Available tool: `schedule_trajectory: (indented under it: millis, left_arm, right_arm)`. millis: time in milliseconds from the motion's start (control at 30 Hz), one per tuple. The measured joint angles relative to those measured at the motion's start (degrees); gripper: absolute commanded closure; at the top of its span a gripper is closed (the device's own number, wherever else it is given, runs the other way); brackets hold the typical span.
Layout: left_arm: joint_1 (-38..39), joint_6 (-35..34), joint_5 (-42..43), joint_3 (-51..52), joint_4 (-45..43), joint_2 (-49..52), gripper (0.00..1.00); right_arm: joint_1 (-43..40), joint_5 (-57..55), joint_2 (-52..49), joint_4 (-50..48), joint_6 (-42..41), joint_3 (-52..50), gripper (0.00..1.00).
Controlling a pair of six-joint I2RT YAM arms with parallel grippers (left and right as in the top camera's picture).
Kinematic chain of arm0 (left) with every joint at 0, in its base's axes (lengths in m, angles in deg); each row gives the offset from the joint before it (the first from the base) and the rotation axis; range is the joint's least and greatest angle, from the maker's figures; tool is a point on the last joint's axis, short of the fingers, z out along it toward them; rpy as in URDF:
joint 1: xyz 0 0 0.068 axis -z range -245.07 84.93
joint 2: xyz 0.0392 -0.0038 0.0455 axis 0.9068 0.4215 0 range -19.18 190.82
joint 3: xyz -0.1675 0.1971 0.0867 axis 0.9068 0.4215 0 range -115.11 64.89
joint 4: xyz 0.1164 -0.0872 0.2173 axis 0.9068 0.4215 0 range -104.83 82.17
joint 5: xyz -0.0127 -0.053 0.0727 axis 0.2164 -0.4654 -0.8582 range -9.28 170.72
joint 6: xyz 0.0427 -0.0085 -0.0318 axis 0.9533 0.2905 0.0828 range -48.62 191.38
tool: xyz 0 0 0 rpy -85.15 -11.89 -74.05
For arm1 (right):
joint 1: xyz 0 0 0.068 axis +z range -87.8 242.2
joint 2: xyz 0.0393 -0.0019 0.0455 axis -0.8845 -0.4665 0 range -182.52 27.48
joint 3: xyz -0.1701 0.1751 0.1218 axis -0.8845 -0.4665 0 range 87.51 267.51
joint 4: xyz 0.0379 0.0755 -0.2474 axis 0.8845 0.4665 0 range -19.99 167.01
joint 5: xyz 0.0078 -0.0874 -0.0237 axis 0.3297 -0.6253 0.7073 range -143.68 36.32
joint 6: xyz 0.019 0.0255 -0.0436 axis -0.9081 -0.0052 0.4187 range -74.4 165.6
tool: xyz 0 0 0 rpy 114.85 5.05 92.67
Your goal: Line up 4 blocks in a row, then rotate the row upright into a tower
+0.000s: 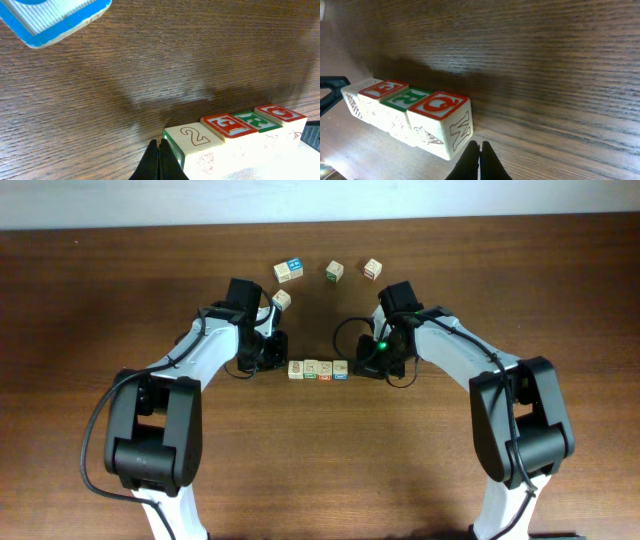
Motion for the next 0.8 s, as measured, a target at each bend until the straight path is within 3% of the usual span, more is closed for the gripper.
schedule_trajectory:
  millis: [267, 800]
  left_arm:
    - [0.70, 3.61, 2.99, 0.00, 1.33, 0.00, 1.00]
    - [0.63, 3.78, 3.17, 0.00, 1.31, 0.00, 1.00]
  right_arm:
    - [0.00, -0.11, 0.00, -0.02, -0.20, 0.00, 0.95]
    - [0.92, -0.13, -0.74, -2.67, -0.31, 0.00, 0.96]
